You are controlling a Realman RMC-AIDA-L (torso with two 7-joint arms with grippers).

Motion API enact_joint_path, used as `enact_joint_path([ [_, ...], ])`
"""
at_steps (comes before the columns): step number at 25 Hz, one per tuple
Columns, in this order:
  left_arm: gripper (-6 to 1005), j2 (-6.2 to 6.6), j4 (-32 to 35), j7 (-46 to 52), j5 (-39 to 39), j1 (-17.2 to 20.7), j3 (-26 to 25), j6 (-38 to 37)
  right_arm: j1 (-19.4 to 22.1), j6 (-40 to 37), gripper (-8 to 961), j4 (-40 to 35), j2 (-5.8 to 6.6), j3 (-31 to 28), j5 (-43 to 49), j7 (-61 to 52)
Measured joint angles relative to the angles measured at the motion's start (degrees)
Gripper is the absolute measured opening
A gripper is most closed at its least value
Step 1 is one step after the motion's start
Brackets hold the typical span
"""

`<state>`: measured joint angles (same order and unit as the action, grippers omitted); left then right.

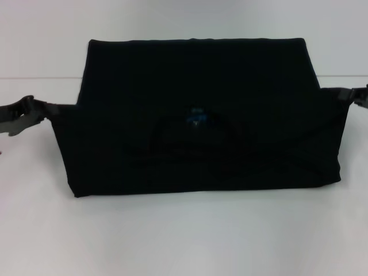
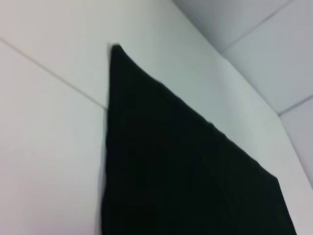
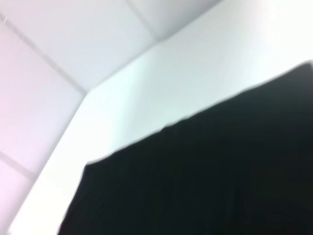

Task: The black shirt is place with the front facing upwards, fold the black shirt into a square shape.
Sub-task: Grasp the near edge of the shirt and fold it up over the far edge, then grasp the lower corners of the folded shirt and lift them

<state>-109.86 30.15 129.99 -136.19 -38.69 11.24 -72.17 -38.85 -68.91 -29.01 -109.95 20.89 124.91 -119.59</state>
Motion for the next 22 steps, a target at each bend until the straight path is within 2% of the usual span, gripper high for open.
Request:
enact_joint_path([
  [2,39,-1.16,-0.1,-1.7,1.4,-0.3,0.2,2.5,0.0,3.4,21,0.0,-1.34,0.1,-1.6,2.4],
  [6,38,-2.80,-0.3,-4.7,3.7,-1.5,0.2,6.1,-0.9,6.5,21,0.1,-2.89,0.4,-2.8,6.3],
  [10,37,-3.85,-0.7,-6.7,4.0,-2.8,0.2,9.4,-1.5,9.5,22,0.2,-4.06,0.5,-3.0,8.9],
  [18,38,-7.58,-0.8,-8.6,4.3,-4.4,1.8,18.9,-1.9,16.4,22,1.7,-6.13,1.8,-3.4,14.3],
  [22,45,-9.15,-0.9,-12.7,7.6,-4.7,1.9,20.3,-1.5,17.1,143,1.7,-6.51,1.6,-5.3,16.3],
])
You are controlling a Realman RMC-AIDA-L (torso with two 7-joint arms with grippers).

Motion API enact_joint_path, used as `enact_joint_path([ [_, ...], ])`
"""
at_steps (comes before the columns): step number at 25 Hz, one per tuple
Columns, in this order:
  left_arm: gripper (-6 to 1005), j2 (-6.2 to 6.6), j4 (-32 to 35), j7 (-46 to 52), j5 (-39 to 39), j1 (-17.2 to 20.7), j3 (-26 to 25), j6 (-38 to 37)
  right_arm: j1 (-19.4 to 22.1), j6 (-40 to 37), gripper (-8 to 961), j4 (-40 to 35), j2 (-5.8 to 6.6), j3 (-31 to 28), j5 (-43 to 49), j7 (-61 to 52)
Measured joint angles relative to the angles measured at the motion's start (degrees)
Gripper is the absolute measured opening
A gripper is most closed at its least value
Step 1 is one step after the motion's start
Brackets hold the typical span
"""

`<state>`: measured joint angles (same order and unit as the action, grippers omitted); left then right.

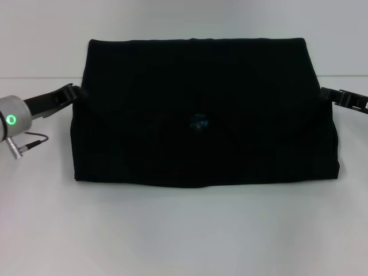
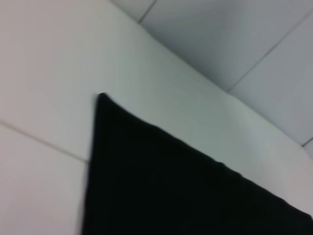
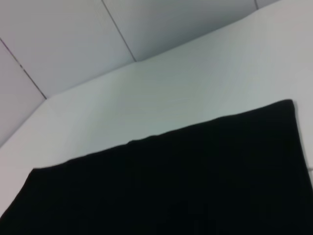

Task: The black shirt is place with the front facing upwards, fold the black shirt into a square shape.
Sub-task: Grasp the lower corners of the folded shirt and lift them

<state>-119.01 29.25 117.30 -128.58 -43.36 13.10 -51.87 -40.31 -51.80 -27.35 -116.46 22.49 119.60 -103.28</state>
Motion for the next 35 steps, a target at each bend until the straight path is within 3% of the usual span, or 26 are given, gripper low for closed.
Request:
enact_joint_path([
  [5,112,-0.48,-0.6,-3.7,2.8,0.7,-0.1,0.5,2.5,-0.1,270,0.0,-0.33,-0.2,-7.0,2.8],
  [9,218,0.17,-0.6,-1.6,3.2,2.6,-0.3,1.7,5.3,-5.2,359,0.0,-0.26,-0.2,-14.1,8.0],
  [13,389,2.39,-0.5,-1.3,3.9,5.5,-0.1,-4.3,7.0,-14.0,447,0.0,-0.02,0.2,-16.5,13.9],
  [15,468,4.13,-0.8,-1.2,3.6,6.8,0.7,-10.1,7.4,-18.7,656,0.0,0.17,1.2,-15.2,17.0],
  [17,548,6.14,-1.2,-0.9,3.1,8.1,2.6,-16.8,7.8,-23.6,734,0.0,0.13,2.8,-13.0,21.0],
  [19,627,8.07,-1.4,0.8,3.0,9.4,5.7,-22.0,8.2,-27.5,811,0.0,-0.38,3.9,-11.1,24.4],
  [23,715,9.67,-1.5,4.1,2.7,10.9,12.4,-25.0,9.7,-32.0,909,0.0,-1.76,4.5,-10.3,28.4],
  [29,846,8.99,-1.5,4.3,2.4,11.4,16.3,-23.8,10.4,-32.7,936,0.2,-2.10,7.2,-9.5,28.9],
  [32,969,8.42,-1.5,4.3,2.4,11.2,18.0,-21.8,10.4,-32.5,932,0.5,-2.19,7.9,-8.5,29.0],
  [35,952,8.12,-1.5,4.1,2.4,11.0,18.4,-20.9,10.3,-32.3,927,0.7,-2.23,8.0,-7.8,29.0],
])
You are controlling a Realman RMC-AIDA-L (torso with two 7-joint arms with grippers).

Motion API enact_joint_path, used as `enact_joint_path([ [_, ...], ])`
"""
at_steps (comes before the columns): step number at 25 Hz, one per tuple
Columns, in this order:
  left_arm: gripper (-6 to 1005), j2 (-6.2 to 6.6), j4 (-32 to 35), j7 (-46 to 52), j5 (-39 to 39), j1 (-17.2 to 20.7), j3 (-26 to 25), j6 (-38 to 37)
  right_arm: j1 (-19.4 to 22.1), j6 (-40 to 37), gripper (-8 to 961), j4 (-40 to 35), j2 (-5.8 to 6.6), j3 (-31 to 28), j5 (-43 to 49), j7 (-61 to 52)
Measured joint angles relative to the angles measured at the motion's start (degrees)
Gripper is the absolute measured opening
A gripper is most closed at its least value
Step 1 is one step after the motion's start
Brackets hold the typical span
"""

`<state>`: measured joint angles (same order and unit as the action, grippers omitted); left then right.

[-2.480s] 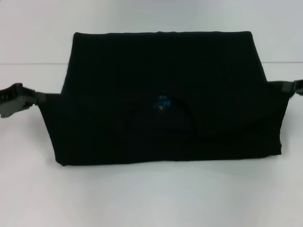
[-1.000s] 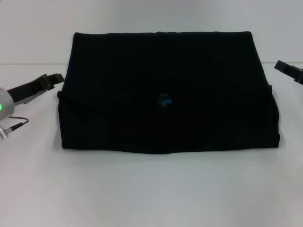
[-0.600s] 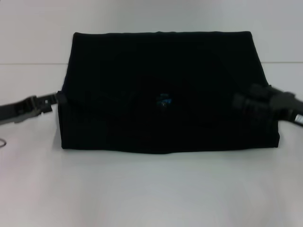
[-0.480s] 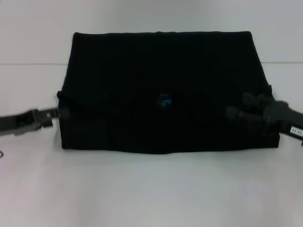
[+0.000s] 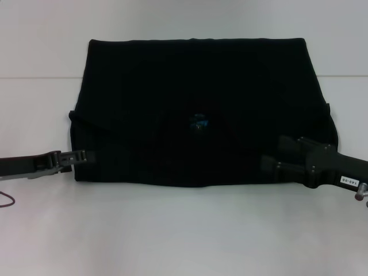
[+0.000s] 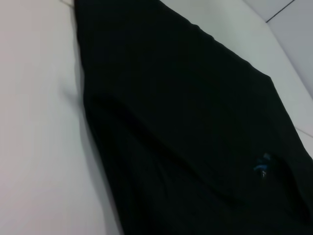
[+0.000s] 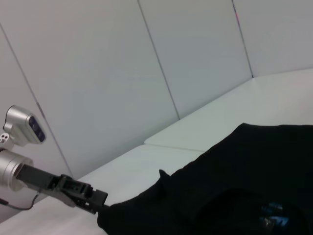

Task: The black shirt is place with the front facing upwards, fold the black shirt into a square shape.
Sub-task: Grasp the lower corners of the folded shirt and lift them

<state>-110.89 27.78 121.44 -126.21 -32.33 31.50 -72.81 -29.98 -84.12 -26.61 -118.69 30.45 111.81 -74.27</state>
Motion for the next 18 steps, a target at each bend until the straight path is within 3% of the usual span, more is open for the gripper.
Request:
enact_joint_path([
  [13,880,-0.34,0.0,0.8,0.0,-1.3,5.3,-1.2,0.1,1.5,909,0.4,-0.12,0.0,0.3,-0.3],
  [18,790,-0.48,0.2,1.2,0.0,-1.5,5.4,-0.6,0.2,1.6,902,0.6,0.02,0.1,0.3,-0.4],
])
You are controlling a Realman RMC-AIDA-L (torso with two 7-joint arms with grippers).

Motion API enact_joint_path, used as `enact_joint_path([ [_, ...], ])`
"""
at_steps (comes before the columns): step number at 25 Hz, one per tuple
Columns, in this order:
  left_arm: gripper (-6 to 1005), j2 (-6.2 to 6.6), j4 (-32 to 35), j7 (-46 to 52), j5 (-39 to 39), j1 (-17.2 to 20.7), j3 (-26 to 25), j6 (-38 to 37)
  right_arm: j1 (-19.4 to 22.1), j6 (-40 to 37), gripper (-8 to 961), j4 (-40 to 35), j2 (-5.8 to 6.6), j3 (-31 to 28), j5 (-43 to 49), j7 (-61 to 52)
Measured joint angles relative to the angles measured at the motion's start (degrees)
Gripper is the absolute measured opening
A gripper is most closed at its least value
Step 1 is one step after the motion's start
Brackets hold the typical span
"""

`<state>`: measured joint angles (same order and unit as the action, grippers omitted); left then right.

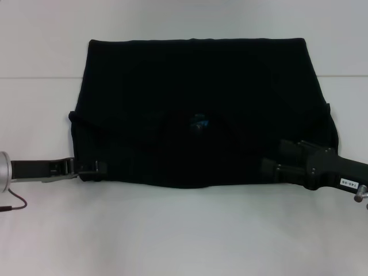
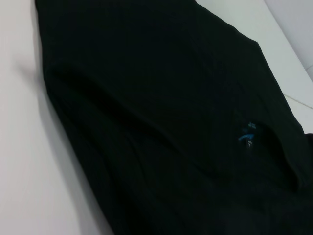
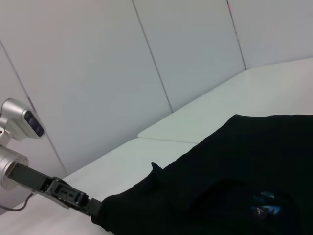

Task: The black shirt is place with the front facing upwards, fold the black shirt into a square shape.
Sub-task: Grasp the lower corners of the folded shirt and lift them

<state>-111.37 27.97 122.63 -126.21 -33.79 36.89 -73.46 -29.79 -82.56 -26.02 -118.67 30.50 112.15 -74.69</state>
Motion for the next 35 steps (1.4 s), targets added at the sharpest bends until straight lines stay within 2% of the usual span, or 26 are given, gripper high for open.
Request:
enact_joint_path([
  [4,717,0.04,-0.1,0.0,0.0,-0.2,0.1,0.1,0.1,1.5,897,-0.9,0.96,0.0,0.2,-5.1],
  [6,681,0.15,-0.1,0.0,0.0,-0.3,0.3,0.1,-0.3,2.7,894,-2.9,2.12,0.1,1.8,-11.7],
  [7,599,0.19,-0.2,0.0,0.0,-0.3,0.4,0.1,-0.7,3.0,893,-4.0,2.87,0.1,3.3,-15.7],
  [9,436,0.29,-0.2,0.0,0.0,-0.4,0.6,0.1,-2.0,3.5,890,-6.9,4.96,0.4,8.0,-25.8],
  [14,244,0.45,-0.2,0.1,0.0,-0.6,0.8,0.1,-6.7,1.3,883,-10.1,11.67,0.8,20.8,-48.5],
  [17,139,0.52,-0.2,0.0,0.0,-0.6,1.5,0.0,-9.4,0.6,879,-11.8,13.96,0.9,29.6,-61.3],
  [20,41,0.51,0.0,0.0,0.0,-0.8,2.2,-0.2,-10.3,0.9,858,-12.7,13.83,1.2,33.1,-64.1],
  [25,41,0.54,-0.1,0.0,0.0,-1.2,2.2,-0.3,-12.2,3.4,771,-10.2,12.80,2.2,37.1,-65.4],
  [35,40,0.54,-0.2,0.1,0.0,-1.3,2.2,-0.5,-14.3,8.4,768,-8.1,8.98,4.4,37.3,-64.1],
])
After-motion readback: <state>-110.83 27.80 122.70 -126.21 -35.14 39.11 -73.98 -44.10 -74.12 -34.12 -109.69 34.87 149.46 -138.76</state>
